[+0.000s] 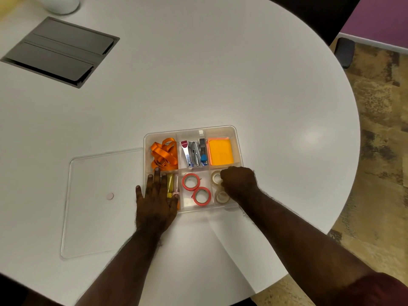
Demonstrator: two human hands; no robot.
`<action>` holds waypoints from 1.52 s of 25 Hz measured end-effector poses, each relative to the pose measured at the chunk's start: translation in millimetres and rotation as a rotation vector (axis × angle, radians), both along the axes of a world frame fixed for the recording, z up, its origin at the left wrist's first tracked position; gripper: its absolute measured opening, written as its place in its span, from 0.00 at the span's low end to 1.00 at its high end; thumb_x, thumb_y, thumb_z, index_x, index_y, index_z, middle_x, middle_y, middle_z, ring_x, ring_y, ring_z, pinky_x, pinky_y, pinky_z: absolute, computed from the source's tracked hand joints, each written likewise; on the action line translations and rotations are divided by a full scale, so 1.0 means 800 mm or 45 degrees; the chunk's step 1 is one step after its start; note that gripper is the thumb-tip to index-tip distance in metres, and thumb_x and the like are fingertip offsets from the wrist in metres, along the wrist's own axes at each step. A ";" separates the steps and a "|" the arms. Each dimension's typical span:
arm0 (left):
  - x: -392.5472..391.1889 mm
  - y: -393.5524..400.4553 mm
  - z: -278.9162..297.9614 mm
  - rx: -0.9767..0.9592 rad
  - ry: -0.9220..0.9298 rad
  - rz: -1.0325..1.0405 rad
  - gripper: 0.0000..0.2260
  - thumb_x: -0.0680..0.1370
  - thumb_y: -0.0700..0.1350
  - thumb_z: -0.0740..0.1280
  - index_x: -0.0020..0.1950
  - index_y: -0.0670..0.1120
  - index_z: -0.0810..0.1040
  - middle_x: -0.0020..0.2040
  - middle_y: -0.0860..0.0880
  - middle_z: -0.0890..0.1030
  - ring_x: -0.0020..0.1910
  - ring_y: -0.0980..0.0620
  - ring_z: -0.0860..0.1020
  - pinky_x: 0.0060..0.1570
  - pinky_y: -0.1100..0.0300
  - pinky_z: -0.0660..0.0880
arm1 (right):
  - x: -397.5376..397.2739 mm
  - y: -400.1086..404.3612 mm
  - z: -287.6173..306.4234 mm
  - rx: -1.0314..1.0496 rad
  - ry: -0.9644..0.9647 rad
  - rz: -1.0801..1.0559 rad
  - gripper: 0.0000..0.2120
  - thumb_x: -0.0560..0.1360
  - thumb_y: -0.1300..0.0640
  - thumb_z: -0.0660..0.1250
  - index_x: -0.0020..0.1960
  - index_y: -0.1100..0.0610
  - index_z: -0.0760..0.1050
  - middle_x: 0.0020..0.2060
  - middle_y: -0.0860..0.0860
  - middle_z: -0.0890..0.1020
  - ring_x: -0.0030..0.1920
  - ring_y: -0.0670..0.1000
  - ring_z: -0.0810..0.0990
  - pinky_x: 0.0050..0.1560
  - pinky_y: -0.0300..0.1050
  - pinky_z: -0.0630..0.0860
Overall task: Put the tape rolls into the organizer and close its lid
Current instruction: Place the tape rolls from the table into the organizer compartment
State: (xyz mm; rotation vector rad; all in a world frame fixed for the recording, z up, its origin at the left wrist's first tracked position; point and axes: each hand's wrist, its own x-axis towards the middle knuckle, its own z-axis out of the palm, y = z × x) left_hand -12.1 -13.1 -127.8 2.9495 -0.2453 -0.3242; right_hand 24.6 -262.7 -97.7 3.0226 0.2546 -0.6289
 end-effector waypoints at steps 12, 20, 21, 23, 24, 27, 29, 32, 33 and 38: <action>0.000 0.001 -0.002 0.019 -0.016 -0.002 0.31 0.79 0.58 0.52 0.77 0.43 0.57 0.79 0.41 0.57 0.77 0.39 0.58 0.72 0.31 0.57 | 0.006 -0.009 -0.001 0.248 -0.118 -0.378 0.08 0.79 0.56 0.62 0.55 0.56 0.76 0.49 0.54 0.83 0.48 0.56 0.83 0.45 0.45 0.77; 0.000 0.002 -0.005 0.025 -0.027 -0.006 0.31 0.79 0.58 0.54 0.78 0.43 0.57 0.79 0.41 0.58 0.76 0.39 0.59 0.71 0.31 0.57 | 0.002 0.008 -0.006 0.238 -0.070 -0.544 0.09 0.79 0.56 0.63 0.53 0.58 0.79 0.48 0.53 0.85 0.48 0.55 0.84 0.47 0.46 0.79; 0.000 0.002 -0.006 0.026 -0.024 0.001 0.31 0.79 0.58 0.53 0.78 0.44 0.57 0.79 0.41 0.57 0.77 0.39 0.58 0.71 0.31 0.57 | 0.002 0.006 -0.006 0.240 -0.072 -0.553 0.09 0.78 0.57 0.63 0.54 0.58 0.79 0.50 0.54 0.85 0.49 0.56 0.84 0.48 0.46 0.79; 0.001 0.002 -0.006 0.022 -0.024 0.010 0.31 0.79 0.58 0.53 0.78 0.44 0.56 0.79 0.42 0.57 0.77 0.39 0.58 0.71 0.32 0.56 | 0.002 0.000 -0.004 0.258 -0.071 -0.600 0.11 0.78 0.59 0.62 0.57 0.57 0.79 0.52 0.53 0.85 0.50 0.56 0.84 0.49 0.47 0.79; 0.000 0.002 -0.007 0.019 -0.025 0.008 0.31 0.79 0.58 0.52 0.78 0.44 0.57 0.79 0.42 0.57 0.77 0.39 0.59 0.71 0.31 0.57 | 0.001 -0.003 -0.003 0.271 -0.065 -0.616 0.11 0.78 0.59 0.63 0.58 0.56 0.79 0.52 0.53 0.85 0.51 0.56 0.84 0.50 0.47 0.79; 0.000 0.002 -0.006 0.011 -0.020 0.008 0.31 0.78 0.59 0.50 0.78 0.44 0.57 0.79 0.42 0.57 0.77 0.40 0.58 0.72 0.31 0.56 | 0.002 -0.005 -0.002 0.357 -0.001 -0.623 0.11 0.77 0.59 0.64 0.58 0.57 0.78 0.54 0.53 0.84 0.54 0.56 0.83 0.53 0.49 0.79; 0.000 0.001 -0.005 0.005 -0.022 0.008 0.31 0.78 0.59 0.50 0.78 0.44 0.57 0.79 0.42 0.57 0.77 0.40 0.58 0.72 0.31 0.56 | 0.003 -0.005 -0.001 0.414 0.050 -0.607 0.12 0.77 0.59 0.65 0.59 0.58 0.78 0.56 0.54 0.83 0.56 0.56 0.82 0.57 0.50 0.80; 0.000 0.001 -0.004 0.006 -0.023 0.002 0.31 0.78 0.59 0.50 0.77 0.43 0.58 0.78 0.41 0.58 0.77 0.39 0.59 0.71 0.31 0.57 | 0.006 -0.005 0.002 0.424 0.078 -0.640 0.13 0.76 0.60 0.65 0.60 0.59 0.78 0.57 0.55 0.83 0.56 0.57 0.82 0.58 0.52 0.79; 0.000 0.001 -0.003 0.007 -0.021 0.004 0.31 0.78 0.59 0.50 0.77 0.43 0.58 0.78 0.41 0.58 0.77 0.39 0.58 0.72 0.31 0.57 | 0.007 -0.007 0.003 0.413 0.090 -0.651 0.13 0.76 0.61 0.65 0.60 0.59 0.78 0.57 0.55 0.83 0.56 0.57 0.82 0.58 0.52 0.79; -0.001 0.000 -0.004 0.006 -0.024 -0.005 0.31 0.79 0.58 0.52 0.78 0.43 0.56 0.79 0.41 0.56 0.77 0.40 0.57 0.72 0.31 0.56 | 0.004 -0.021 0.015 0.120 0.047 -0.343 0.10 0.78 0.60 0.63 0.57 0.58 0.78 0.54 0.54 0.84 0.54 0.56 0.83 0.54 0.49 0.80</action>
